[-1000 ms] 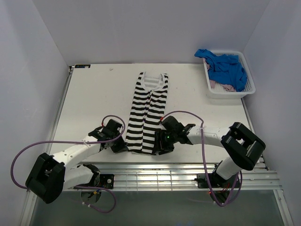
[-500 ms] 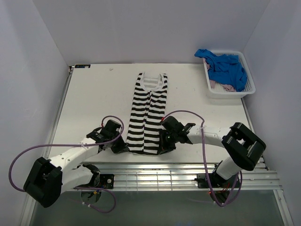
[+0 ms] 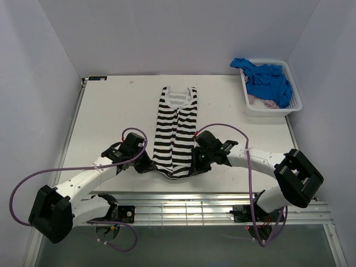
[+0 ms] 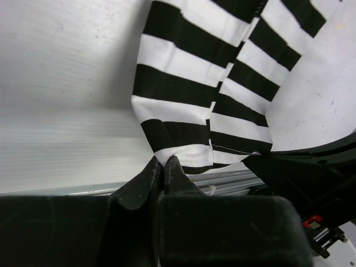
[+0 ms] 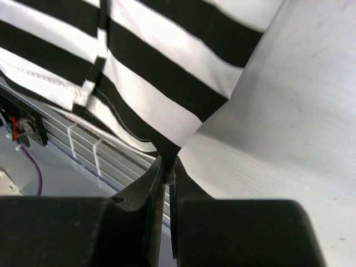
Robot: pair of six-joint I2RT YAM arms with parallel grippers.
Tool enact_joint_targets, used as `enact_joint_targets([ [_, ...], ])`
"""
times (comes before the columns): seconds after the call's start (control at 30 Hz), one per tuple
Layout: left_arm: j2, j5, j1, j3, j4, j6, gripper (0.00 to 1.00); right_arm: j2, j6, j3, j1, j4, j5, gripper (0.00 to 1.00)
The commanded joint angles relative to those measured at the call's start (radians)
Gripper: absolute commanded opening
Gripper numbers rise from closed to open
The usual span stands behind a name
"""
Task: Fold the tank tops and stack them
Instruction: Fold the tank top
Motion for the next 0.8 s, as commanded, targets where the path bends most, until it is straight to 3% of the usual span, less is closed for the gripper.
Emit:
enact_joint_targets([
  [0.0, 0.033, -0.026, 0.0, 0.08, 0.017, 0.001, 0.0, -0.03, -0.038, 0.075, -0.048, -0.014, 0.01, 0.08],
  [0.33, 0.182, -0.159, 0.002, 0.267, 0.082, 0.023, 0.0, 0.039, -0.181, 0.253, -0.192, -0.043, -0.046, 0.08],
  [0.77, 0.409, -0.233, 0.066, 0.54, 0.191, 0.106, 0.0, 0.203, -0.303, 0.544, -0.354, -0.095, -0.062, 0.08],
])
